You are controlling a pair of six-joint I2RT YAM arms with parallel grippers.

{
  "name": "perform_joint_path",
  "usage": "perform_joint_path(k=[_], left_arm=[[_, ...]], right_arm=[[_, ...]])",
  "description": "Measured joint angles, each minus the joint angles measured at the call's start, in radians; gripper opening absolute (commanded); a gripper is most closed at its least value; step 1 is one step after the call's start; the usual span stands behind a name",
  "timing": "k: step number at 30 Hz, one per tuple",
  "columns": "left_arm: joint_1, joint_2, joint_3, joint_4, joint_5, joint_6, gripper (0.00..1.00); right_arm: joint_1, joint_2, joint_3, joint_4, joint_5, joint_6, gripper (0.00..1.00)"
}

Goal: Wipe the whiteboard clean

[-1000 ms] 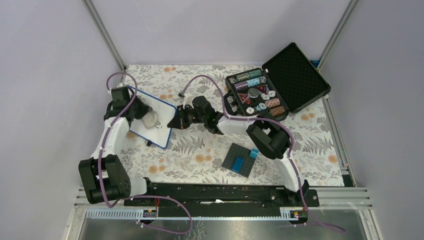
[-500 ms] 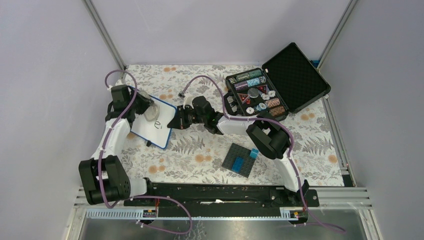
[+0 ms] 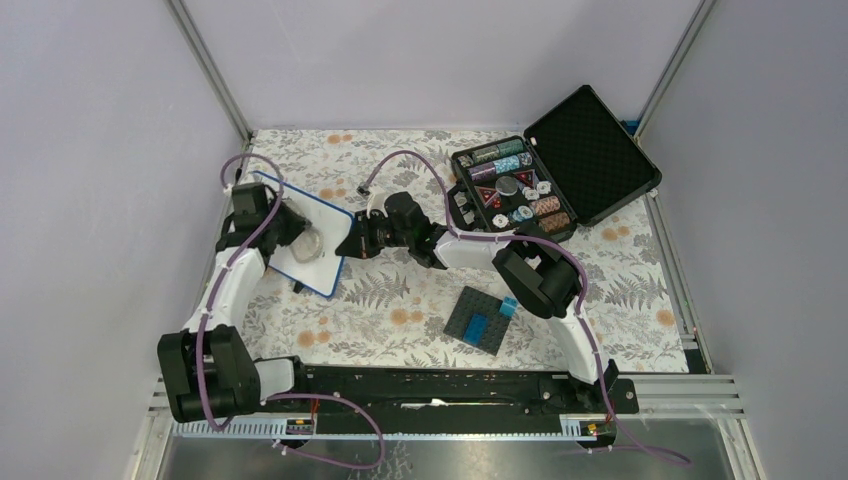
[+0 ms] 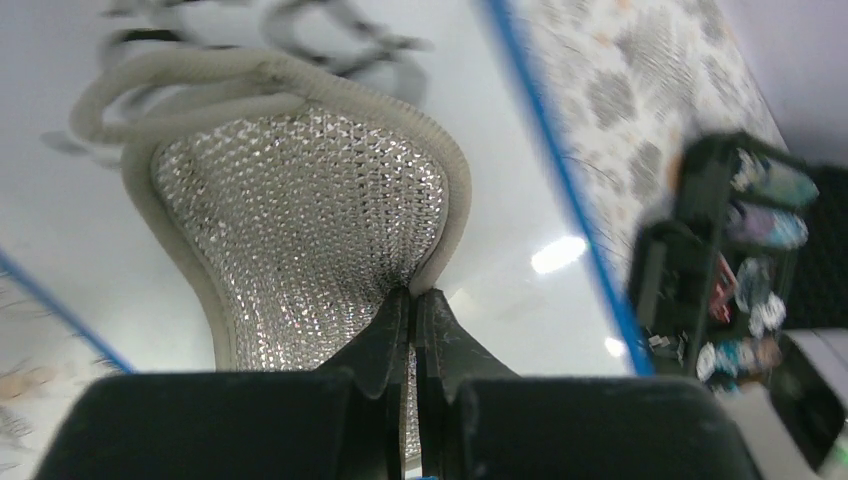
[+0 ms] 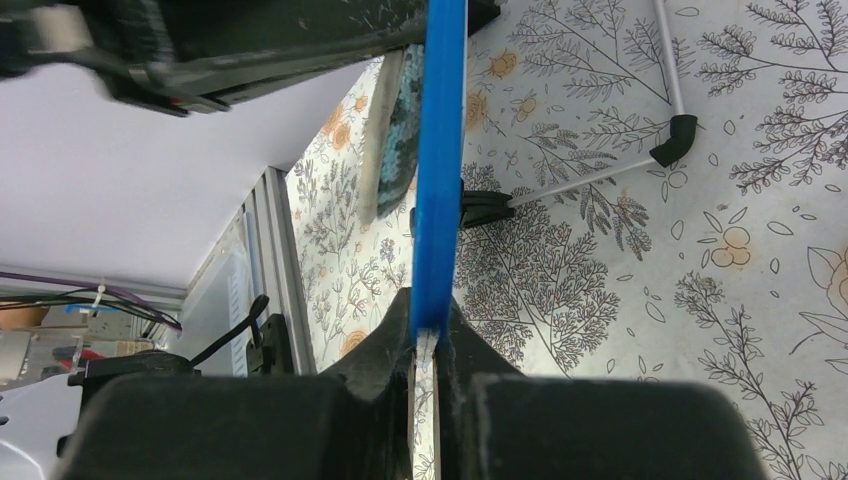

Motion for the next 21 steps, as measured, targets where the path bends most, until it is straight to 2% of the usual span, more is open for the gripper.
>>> perform_joint_path(k=[4,9,13,17,21], left_arm=[[-0.112,0.003,0.107,-0.044,0.016,0.039,0.00],[-0.149,0.011,0.143,-0.042,0.028,0.042,0.00],[-0.149,0.010,0.087,0.014,0.021,0.006,0.00],[-0.138,-0.012,0.021,0.001,-0.063,-0.047,0.00],[-0.066,-0.054,-0.081,-0.042,-0.115,-0.082,0.00]], right_arm=[[0.000,0.000,0.000,0.004,-0.007,-0.002,0.00],[0.000,0.000,0.000,0.010,-0.015,-0.010,0.00],[0.000,0.000,-0.002,-0.005,-0.001,0.007,0.00],[-0.002,0.000,-0.003,-0.019,0.018,0.010,0.00],[-0.002,0.000,-0.003,-0.018,0.016,0.002,0.00]])
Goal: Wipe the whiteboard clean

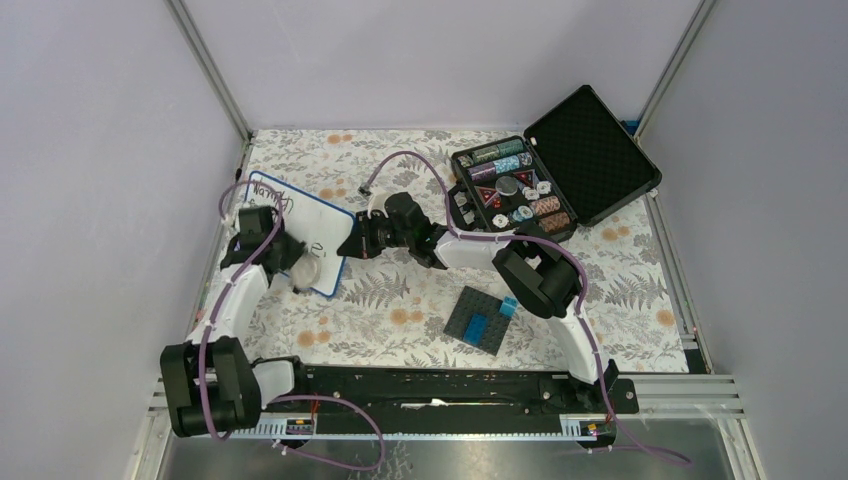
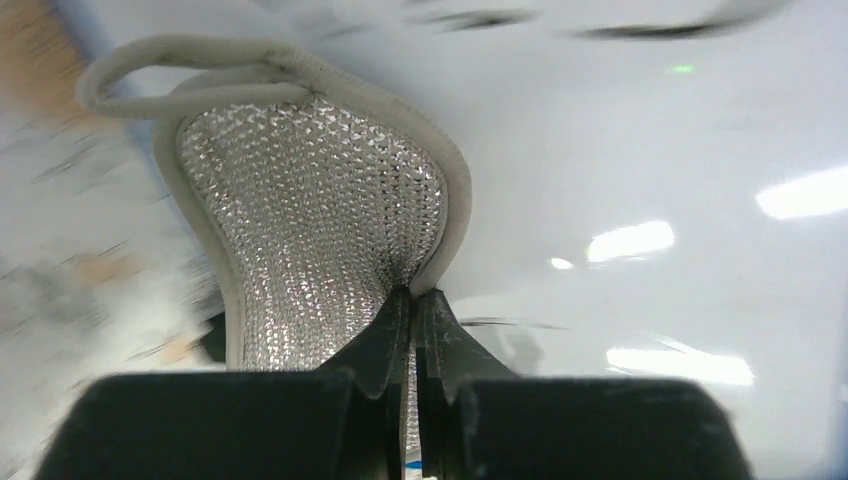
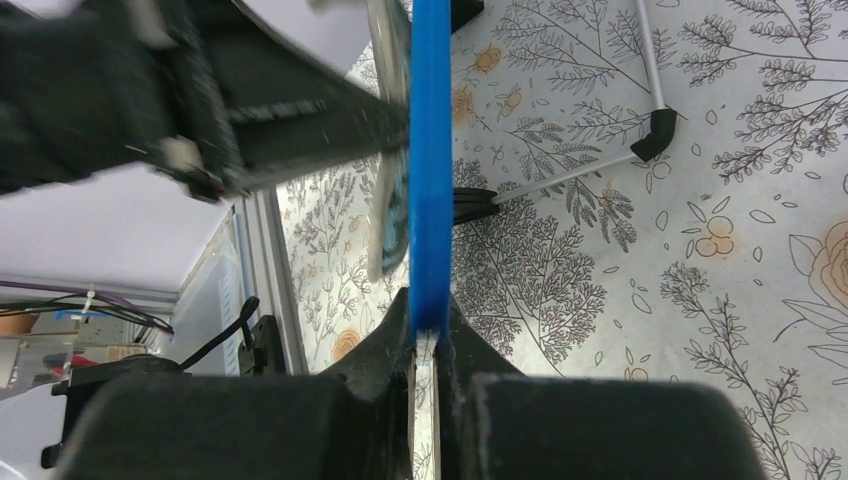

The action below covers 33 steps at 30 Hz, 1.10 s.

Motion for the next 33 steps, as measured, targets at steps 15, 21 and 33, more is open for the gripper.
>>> perform_joint_path(k=[15,21,33], left_arm=[[-0.089,-0.008,0.058,-0.184,0.039,0.072,0.00],[-0.106,-0.008,0.164,-0.101,0.106,0.090,0.00],[-0.069,0.006,0.117,-0.065,0.037,0.078,0.00]], right_arm=[[0.000,0.000,0.000,0.020,-0.023,-0.047,0.00],[0.005,0.000,0.000,0.035,-0.036,-0.048,0.00],[0.008,0.000,-0.001,0.026,-0.021,-0.021,0.00]])
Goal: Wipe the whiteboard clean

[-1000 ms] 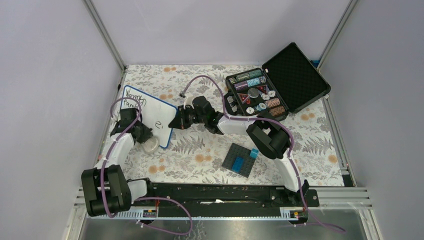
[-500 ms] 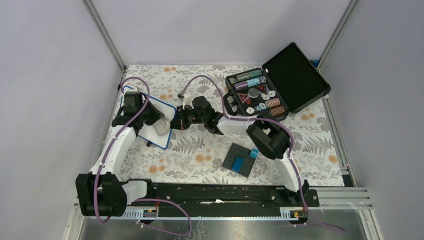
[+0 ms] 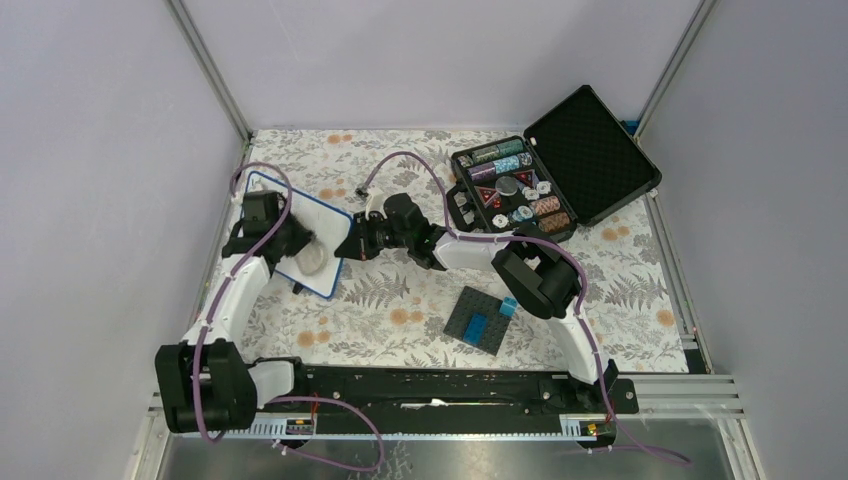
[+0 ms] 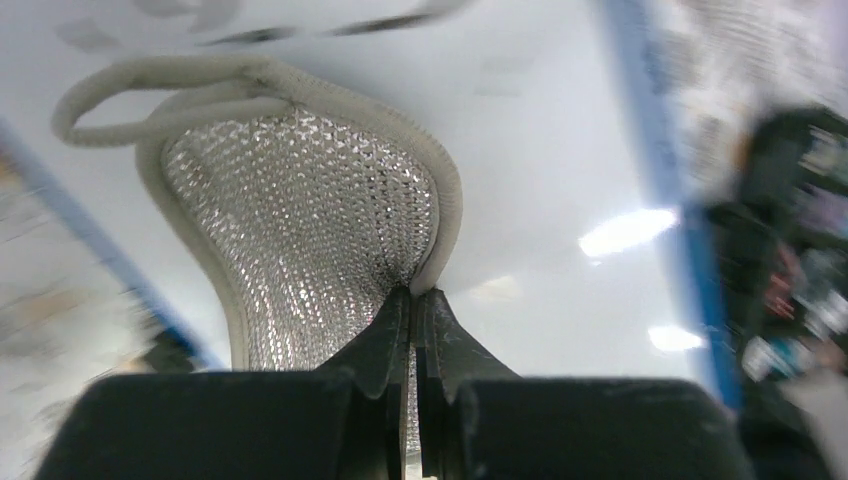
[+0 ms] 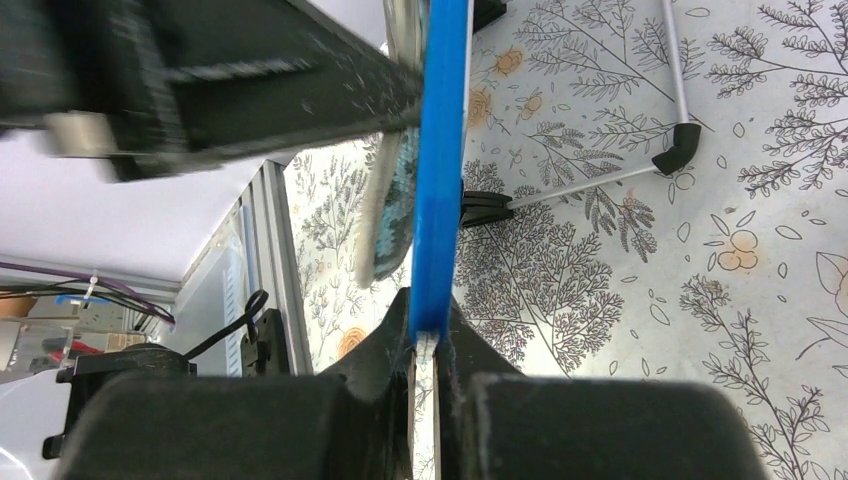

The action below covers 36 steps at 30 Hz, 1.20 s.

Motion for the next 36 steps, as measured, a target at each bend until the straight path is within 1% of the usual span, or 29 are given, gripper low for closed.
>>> perform_joint_path(k=[5,7,10,13,16,20,25,30,32,36], left_arm=[[0.137,0.011,-0.147,-0.071,-0.086,-0.006,0.00],[0.149,0.035,-0.177,-0.091,-0.077,-0.004,0.00],[0.150,0.044,-0.169,-0.089,-0.055,0.002,0.00],[0.117,0.053,-0.132,-0.114,-0.056,0.009,0.00],[0.043,0.053,-0.061,-0.150,-0.044,0.029,0.00],[-0.025,0.047,0.035,-0.127,0.011,0.062,0.00],[-0.046,0.037,0.074,-0.066,0.046,0.088,0.00],[-0.043,0.040,0.068,-0.065,0.030,0.078,0.00],[-0.018,0.040,0.050,-0.050,0.035,0.064,0.00],[0.135,0.040,-0.049,-0.013,0.054,0.034,0.00]], right_arm=[[0.001,0.000,0.000,0.006,-0.006,-0.018,0.00],[0.001,0.000,0.000,0.006,-0.003,-0.035,0.00],[0.000,0.000,0.000,0.009,-0.003,-0.043,0.00],[0.000,0.000,0.000,0.009,-0.002,-0.045,0.00],[-0.002,0.000,0.000,0.003,0.006,-0.038,0.00],[-0.005,0.000,0.000,-0.004,0.013,-0.022,0.00],[-0.005,0.000,0.000,-0.003,0.003,-0.015,0.00],[-0.005,0.000,0.000,-0.005,0.004,-0.011,0.00],[-0.005,0.000,0.000,-0.010,0.008,-0.006,0.00],[-0.005,0.000,0.000,-0.013,0.006,-0.005,0.00]])
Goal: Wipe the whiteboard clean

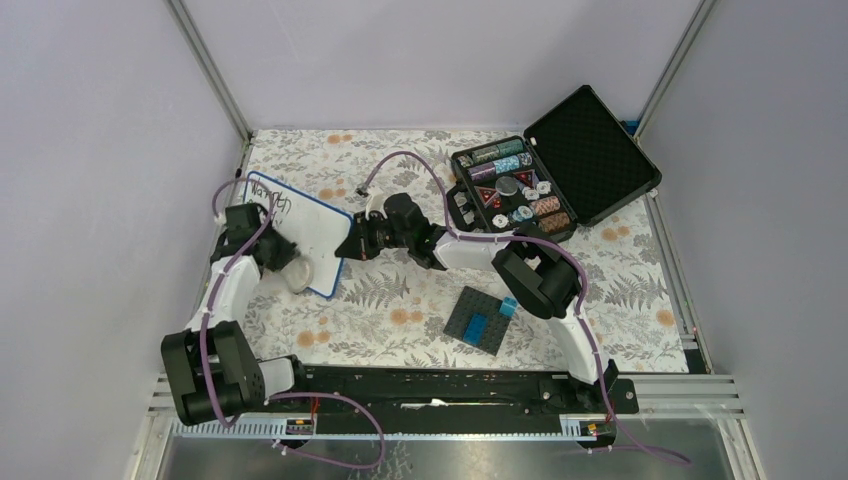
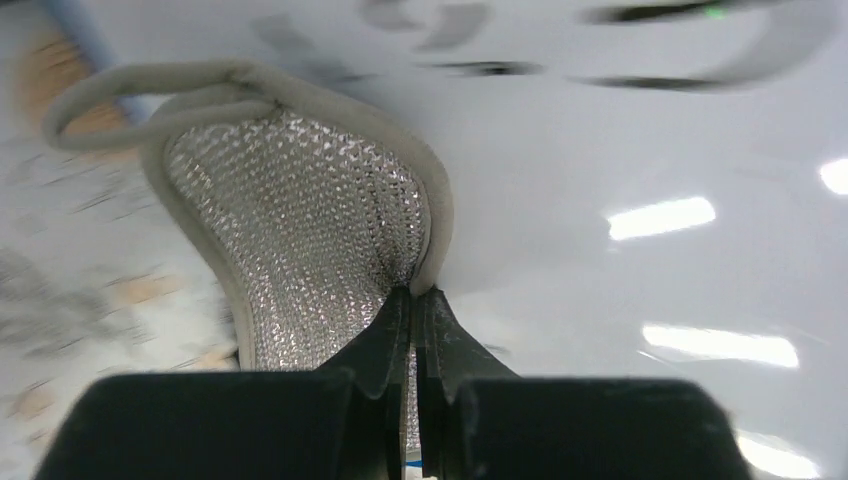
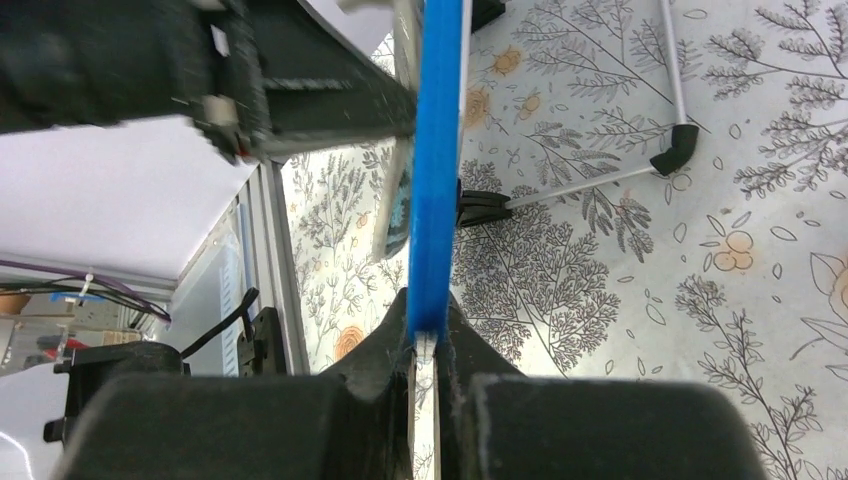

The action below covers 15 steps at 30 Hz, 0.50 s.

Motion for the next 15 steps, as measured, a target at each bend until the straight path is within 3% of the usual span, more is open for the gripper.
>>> perform_joint_path(k=[3,7,15], left_arm=[[0.087,0.008,-0.085,-0.019,-0.027,-0.008,0.00],[0.083,0.000,-0.112,-0.026,-0.019,-0.007,0.00],[-0.131,-0.050,-0.001,-0.039,0.000,0.055,0.00]], right_arm=[[0.003,0.000,0.000,0.012,-0.008,-0.014,0.00],[0.003,0.000,0.000,0.015,-0.009,-0.030,0.00],[0.001,0.000,0.000,0.010,-0.001,-0.020,0.00]])
